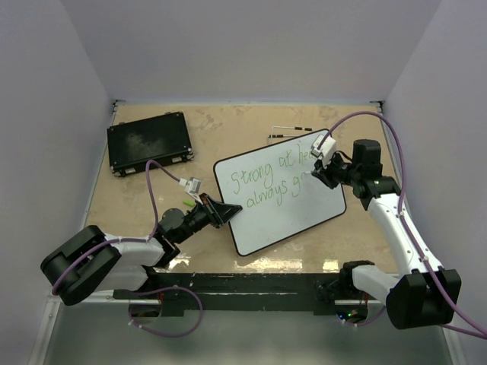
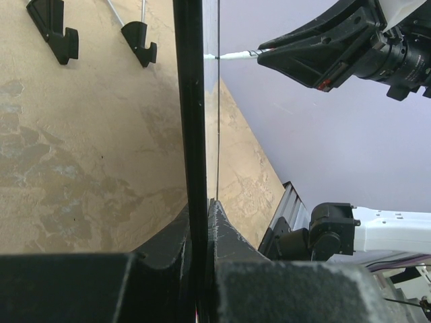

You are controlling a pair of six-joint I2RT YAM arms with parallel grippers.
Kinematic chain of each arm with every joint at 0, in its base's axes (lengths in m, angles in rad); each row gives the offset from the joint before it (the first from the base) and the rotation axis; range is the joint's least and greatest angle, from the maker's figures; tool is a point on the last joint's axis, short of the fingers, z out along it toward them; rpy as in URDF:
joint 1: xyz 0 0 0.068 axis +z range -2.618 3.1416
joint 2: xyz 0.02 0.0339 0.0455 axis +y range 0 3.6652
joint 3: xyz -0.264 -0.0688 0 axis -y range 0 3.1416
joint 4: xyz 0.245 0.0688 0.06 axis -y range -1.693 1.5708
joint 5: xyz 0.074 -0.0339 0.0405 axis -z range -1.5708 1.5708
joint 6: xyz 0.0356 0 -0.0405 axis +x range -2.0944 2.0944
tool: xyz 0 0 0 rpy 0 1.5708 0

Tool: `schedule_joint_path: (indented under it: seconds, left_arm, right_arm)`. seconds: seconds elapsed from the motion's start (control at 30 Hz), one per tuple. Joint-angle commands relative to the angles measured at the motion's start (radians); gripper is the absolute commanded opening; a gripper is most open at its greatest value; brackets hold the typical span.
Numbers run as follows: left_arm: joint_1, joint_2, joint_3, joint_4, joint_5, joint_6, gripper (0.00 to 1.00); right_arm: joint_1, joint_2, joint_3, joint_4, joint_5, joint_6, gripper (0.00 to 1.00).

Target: Write a sentence on the whiteboard

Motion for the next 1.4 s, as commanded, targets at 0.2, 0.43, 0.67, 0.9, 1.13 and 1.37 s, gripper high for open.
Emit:
schedule_joint_path:
  seconds: [0.2,0.43,0.67,0.9,1.13,1.37]
  left_arm:
    - [-0.005,-0.004,-0.002,0.136,0.057,0.076,0.0]
    - [-0.005,-0.001,-0.002,0.141,0.06,0.074,0.0]
    - [-0.007,-0.004,-0.005,0.145,0.06,0.074,0.0]
    - [-0.007,-0.005,-0.01,0.144,0.058,0.077,0.0]
    - [-0.003,-0.007,-0.008,0.141,0.058,0.079,0.0]
    - [-0.003,-0.007,-0.001,0.137,0.058,0.079,0.0]
  right_arm:
    - [0.001,-0.012,0.014,-0.107,-0.042,-0.098,0.0]
    - [0.008,-0.017,0.028,-0.106,-0.103,-0.099,0.0]
    - [0.008,-0.037,0.036,-0.003,-0.086,-0.016,0.0]
    - [-0.055,-0.071,0.02,0.009,-0.062,0.009,0.0]
    - [-0.072,-0.052,0.014,-0.023,-0.033,-0.019,0.0]
    - [-0.074,-0.011,0.023,-0.074,-0.065,-0.074,0.0]
